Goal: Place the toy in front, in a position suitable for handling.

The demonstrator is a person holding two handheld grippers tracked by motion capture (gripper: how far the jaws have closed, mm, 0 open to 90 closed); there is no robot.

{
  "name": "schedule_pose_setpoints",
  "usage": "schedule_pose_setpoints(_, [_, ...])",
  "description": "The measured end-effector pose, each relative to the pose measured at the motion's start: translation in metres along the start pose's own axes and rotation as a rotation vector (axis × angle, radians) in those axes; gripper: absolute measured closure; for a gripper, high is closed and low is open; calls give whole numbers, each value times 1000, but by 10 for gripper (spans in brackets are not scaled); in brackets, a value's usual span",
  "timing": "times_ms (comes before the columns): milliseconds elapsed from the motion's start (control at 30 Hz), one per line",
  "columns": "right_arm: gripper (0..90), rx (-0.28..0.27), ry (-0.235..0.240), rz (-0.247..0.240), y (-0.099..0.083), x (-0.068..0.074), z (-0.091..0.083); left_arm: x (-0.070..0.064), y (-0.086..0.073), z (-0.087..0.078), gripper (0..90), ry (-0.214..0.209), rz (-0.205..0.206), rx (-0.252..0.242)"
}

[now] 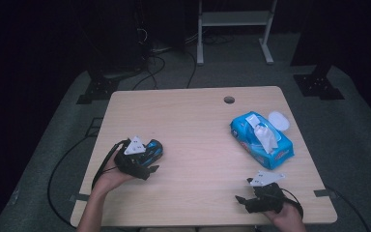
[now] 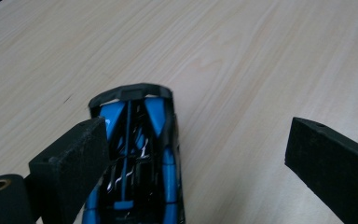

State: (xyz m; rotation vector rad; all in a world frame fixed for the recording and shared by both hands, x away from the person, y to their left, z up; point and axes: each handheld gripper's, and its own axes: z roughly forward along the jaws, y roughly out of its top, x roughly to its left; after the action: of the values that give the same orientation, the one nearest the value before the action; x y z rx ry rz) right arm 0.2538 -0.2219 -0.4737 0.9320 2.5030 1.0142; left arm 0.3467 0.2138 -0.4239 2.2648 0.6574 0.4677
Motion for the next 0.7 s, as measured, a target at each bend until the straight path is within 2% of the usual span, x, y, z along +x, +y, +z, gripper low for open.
schedule_pose_setpoints(33, [229,0,-1,-3,0,1,0,0,0,0,58,0,0,0])
schedule_pose_setpoints(67, [229,0,-2,-8,0,1,0,5,-4,1,58,17,-16,23])
schedule_pose_setpoints(100, [229,0,-2,-8,0,1,0,5,-4,1,58,17,-16,23])
schedule_pose_setpoints(133, [229,-6,-3,-10,1,2,-2,9,-8,3,58,40,-15,53])
schedule_pose_setpoints(167, [229,-11,-3,-9,1,2,-2,9,-8,3,58,40,-15,53])
schedule_pose_setpoints(200, [229,-13,-5,-6,1,2,-3,13,-11,5,58,76,-14,73])
schedule_pose_setpoints(233, [229,-13,-5,-6,1,2,-3,13,-11,5,58,76,-14,73])
schedule_pose_setpoints(267, [228,-17,-7,3,1,1,-3,18,-13,5,58,100,-24,78])
schedule_pose_setpoints(333, [228,-11,-7,5,1,-1,-3,21,-14,5,59,111,-29,83])
schedule_pose_setpoints(533, [229,-16,-8,9,1,0,-4,24,-16,9,133,88,-35,76])
schedule_pose_setpoints(667, [228,-11,-1,4,1,0,-3,26,-18,18,138,70,-32,123])
schedule_pose_setpoints(700, [228,-11,-1,4,1,0,-3,26,-18,18,162,70,-32,123])
